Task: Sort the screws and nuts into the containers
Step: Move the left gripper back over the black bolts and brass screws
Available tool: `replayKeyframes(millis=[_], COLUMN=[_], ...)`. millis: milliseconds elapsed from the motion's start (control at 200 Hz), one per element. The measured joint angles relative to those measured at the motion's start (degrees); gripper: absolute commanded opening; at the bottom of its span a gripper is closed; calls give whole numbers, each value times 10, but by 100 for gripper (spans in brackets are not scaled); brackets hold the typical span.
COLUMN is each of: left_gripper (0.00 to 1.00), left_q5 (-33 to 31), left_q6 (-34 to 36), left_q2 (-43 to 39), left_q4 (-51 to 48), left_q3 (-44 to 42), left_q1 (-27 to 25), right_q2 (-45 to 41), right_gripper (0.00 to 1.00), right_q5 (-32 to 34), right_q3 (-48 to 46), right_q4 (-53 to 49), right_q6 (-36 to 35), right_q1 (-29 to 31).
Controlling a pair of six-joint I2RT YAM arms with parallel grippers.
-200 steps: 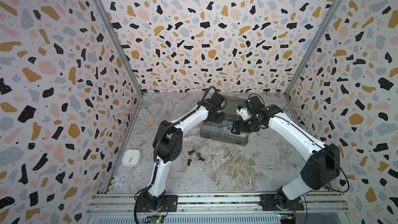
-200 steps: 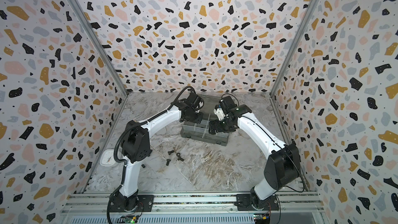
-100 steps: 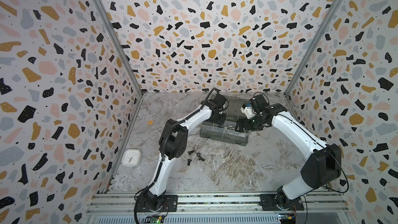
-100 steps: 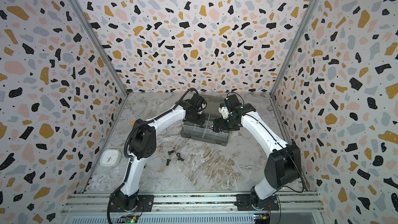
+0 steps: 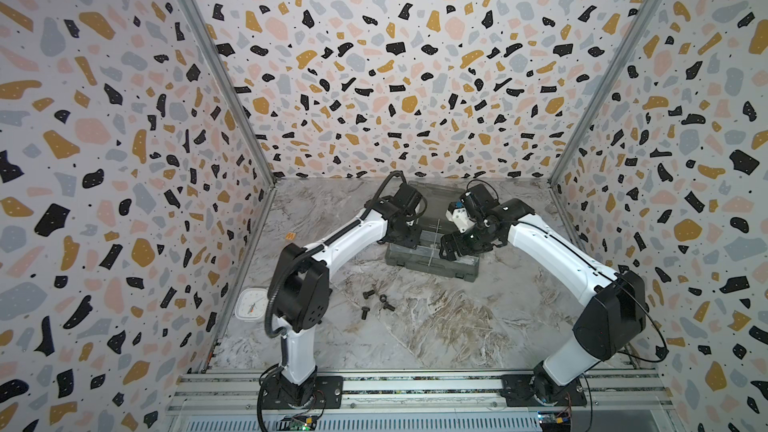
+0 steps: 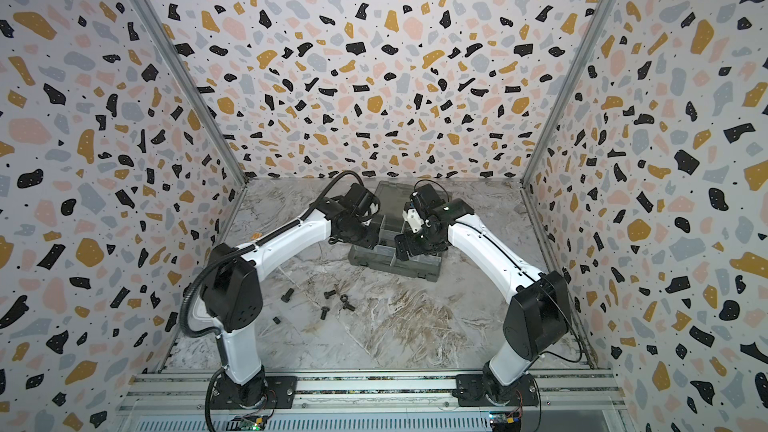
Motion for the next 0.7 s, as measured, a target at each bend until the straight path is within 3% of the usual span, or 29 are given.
replayKeyframes(millis=[145, 310, 486, 701], left_gripper=[57, 56, 55, 54], left_q5=[-12, -18, 8, 32], left_q6=[-19, -43, -77, -104], left_q2=[-103, -170, -205, -207], left_q4=[17, 21, 42, 69], left_q3=[-151, -265, -330, -346], left_q1=[30, 45, 44, 38], right_q2=[18, 20, 31, 39], right_gripper=[93, 93, 93, 93], right_q5=[-5, -12, -14, -13], right_q3=[0, 0, 7, 7], right_q4=[6, 10, 12, 11], right_q6=[7, 12, 14, 14], right_q1=[36, 43, 47, 50])
